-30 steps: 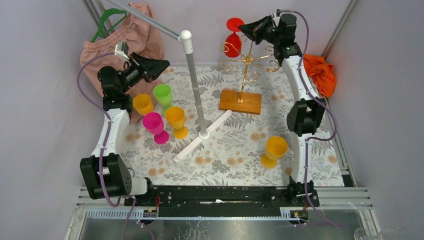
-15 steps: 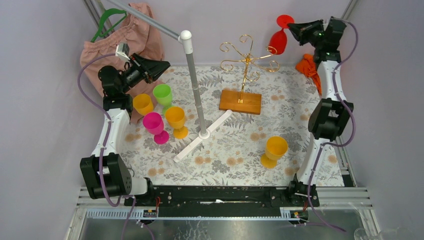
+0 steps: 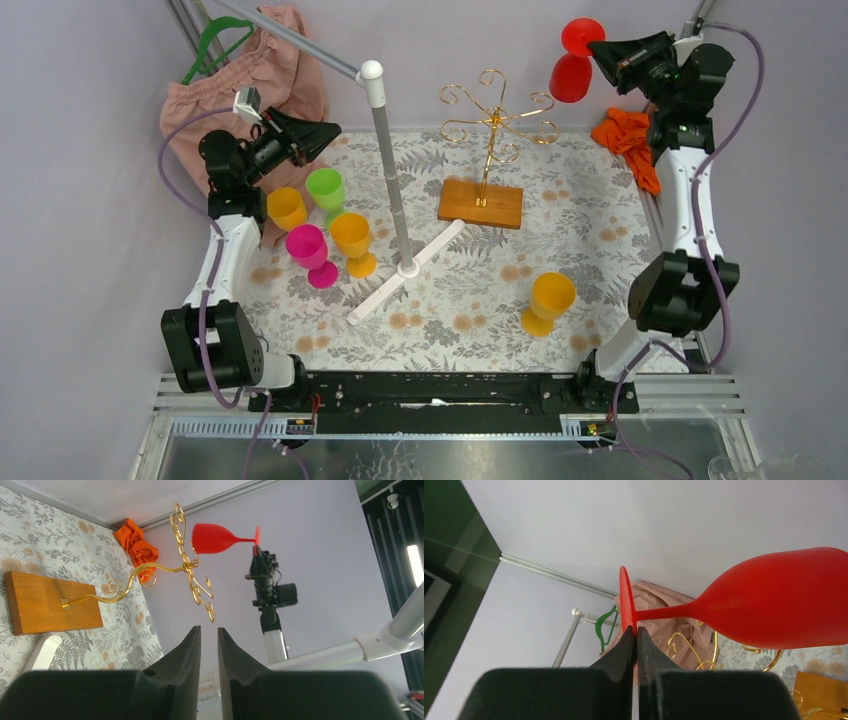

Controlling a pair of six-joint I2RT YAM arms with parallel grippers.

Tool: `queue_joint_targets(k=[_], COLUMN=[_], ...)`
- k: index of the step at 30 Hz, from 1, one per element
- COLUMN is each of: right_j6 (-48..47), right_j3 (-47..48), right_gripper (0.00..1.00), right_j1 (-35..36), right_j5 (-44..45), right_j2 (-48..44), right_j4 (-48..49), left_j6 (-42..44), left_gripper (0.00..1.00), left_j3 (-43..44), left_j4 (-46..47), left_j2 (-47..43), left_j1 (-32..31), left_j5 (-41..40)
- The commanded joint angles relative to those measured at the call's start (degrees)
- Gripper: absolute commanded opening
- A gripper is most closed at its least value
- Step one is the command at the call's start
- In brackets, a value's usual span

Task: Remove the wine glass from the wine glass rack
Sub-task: Pick up the wine glass from the wine rack.

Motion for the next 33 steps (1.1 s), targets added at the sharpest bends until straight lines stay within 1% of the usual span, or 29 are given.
queue_joint_targets(k=[1, 4, 6, 10, 11, 14, 16, 19, 22, 25, 28, 33], right_j6=[-8.06, -8.62, -6.31, 4.92, 7.72, 15.28, 18.56, 23.79, 28.72, 32.41, 34.60, 37.54], right_j3=[-1.57, -2.71, -3.92, -9.72, -10.57, -11.72, -11.12, -10.24, -8.13, -5.49, -2.55, 2.85], right_gripper=[0.00, 0.00, 0.00, 0.00, 0.00, 0.00, 0.00, 0.00, 0.00, 0.00, 0.00, 0.00], right_j1=[0.10, 0.10, 0.10, 0.26, 0.32, 1.38, 3.67, 7.58, 11.21, 15.81, 18.73, 22.98], right_j5=[1.54, 1.05, -1.07, -6.10, -7.05, -8.84, -9.83, -9.97, -9.85, -9.38, -8.56, -8.40], right_j2=[-9.66, -14.04, -15.60, -16.21, -15.78, -13.73, -11.74, -8.64, -4.81, -1.01, 2.75, 8.57], right_j4=[-2.19, -1.90, 0.74, 13.38, 18.27, 28.01, 32.66, 39.80, 45.63, 50.16, 53.14, 55.13], left_j6=[0.36, -0.33, -0.98, -3.08, -3.83, -7.02, -10.13, -17.65, -26.97, -32.17, -34.05, -33.80], left_gripper=[0.24, 0.24, 0.24, 0.24, 0.24, 0.25, 0.25, 0.27, 0.31, 0.33, 0.33, 0.33], left_j3=[-1.03, -1.16, -1.05, -1.04, -0.99, -0.91, -0.90, -0.99, 0.04, 1.31, 2.34, 3.93], left_j4=[2.99, 4.61, 5.96, 10.14, 11.50, 16.92, 22.64, 35.02, 49.73, 57.61, 61.01, 61.71], left_j2=[1.63, 2.70, 3.47, 5.04, 5.46, 7.00, 8.71, 12.26, 16.75, 20.25, 22.47, 24.19], left_j1=[0.54, 0.57, 0.57, 0.50, 0.56, 0.48, 0.53, 0.47, 0.22, 0.05, -0.01, -0.55], left_j5=[0.42, 0.36, 0.27, 0.09, 0.16, 0.35, 0.36, 0.28, -0.20, -1.06, -1.71, -2.02])
